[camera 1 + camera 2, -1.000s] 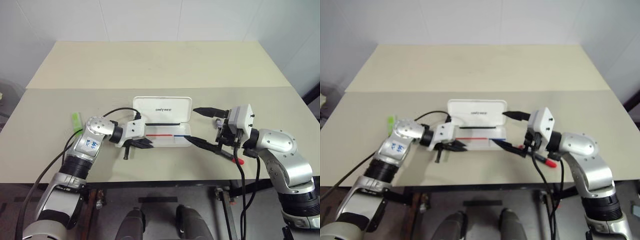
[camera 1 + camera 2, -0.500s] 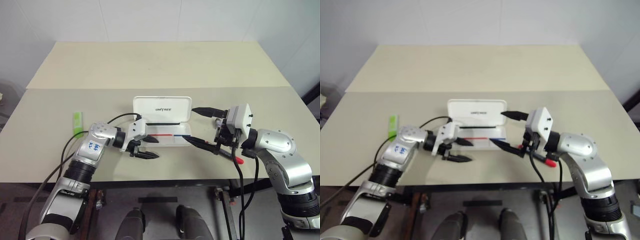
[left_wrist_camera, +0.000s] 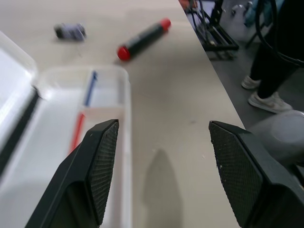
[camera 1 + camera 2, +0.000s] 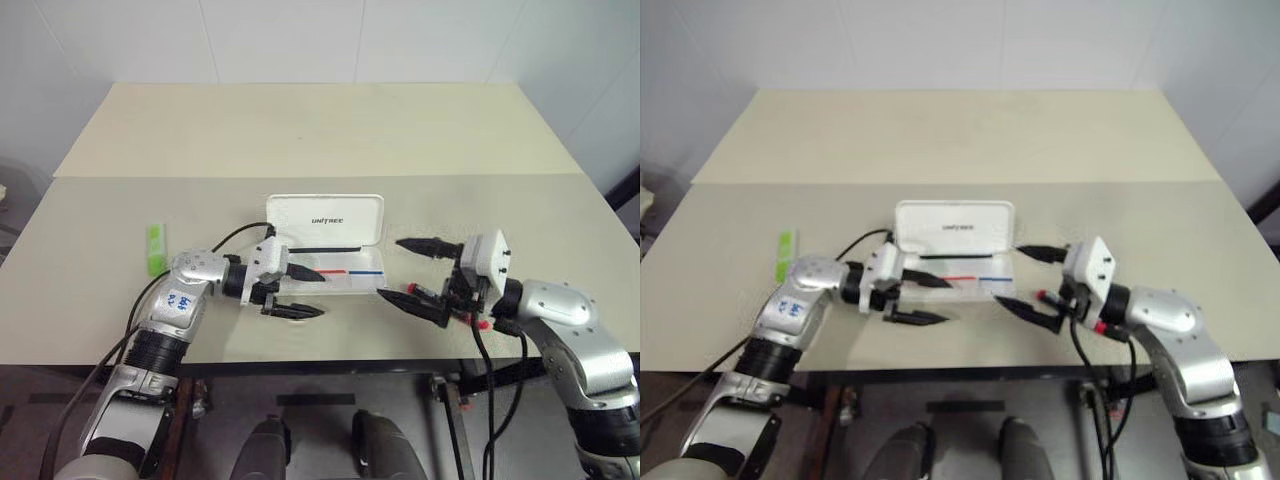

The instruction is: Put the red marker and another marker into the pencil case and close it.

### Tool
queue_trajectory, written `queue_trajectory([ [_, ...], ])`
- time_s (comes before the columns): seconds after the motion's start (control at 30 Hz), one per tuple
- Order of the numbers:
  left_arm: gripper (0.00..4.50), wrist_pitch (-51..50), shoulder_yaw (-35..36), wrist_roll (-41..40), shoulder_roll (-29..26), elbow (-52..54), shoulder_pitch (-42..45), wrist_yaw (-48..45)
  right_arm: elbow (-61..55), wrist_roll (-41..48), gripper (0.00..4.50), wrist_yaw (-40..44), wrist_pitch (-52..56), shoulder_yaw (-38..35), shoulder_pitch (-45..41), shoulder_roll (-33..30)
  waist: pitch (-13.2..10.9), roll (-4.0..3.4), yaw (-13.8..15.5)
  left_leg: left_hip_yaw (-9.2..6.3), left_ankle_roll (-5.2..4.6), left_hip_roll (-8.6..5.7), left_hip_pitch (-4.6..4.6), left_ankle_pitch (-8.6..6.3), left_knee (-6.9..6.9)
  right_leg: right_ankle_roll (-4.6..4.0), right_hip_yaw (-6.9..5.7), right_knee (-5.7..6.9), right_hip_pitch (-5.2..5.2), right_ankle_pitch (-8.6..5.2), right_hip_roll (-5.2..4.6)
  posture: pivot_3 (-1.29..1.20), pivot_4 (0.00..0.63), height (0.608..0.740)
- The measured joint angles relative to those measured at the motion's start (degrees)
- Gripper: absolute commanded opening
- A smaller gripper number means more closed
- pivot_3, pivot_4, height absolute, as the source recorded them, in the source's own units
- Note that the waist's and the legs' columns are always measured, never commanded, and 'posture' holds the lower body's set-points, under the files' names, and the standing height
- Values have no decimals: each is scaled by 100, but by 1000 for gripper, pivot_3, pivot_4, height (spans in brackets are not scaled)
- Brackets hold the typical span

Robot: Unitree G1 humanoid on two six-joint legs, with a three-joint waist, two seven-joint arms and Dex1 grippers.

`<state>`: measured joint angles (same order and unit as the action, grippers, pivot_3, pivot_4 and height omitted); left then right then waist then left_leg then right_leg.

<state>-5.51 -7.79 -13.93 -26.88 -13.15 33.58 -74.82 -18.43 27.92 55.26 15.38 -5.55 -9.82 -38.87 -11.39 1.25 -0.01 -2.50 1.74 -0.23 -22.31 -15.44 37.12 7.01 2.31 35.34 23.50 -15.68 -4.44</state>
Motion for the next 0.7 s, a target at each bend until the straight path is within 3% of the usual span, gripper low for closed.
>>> queue_trajectory([
  [0.3, 3213, 86, 514, -641, -593, 346, -120, -386, 985, -86, 4500, 473, -44, -403, 641, -574, 0, 0, -34, 8, 0, 5, 12, 0, -1, -5, 5, 9, -1, -2, 7, 0, 150, 740],
  [0.7, 3213, 276, 1196, -812, -1655, -113, -435, -586, 2723, -584, 4500, 986, -527, -152, 230, -545, 0, -1, -44, 13, 0, 4, 15, 0, -5, -6, 8, 6, -1, -4, 4, 0, 150, 740],
])
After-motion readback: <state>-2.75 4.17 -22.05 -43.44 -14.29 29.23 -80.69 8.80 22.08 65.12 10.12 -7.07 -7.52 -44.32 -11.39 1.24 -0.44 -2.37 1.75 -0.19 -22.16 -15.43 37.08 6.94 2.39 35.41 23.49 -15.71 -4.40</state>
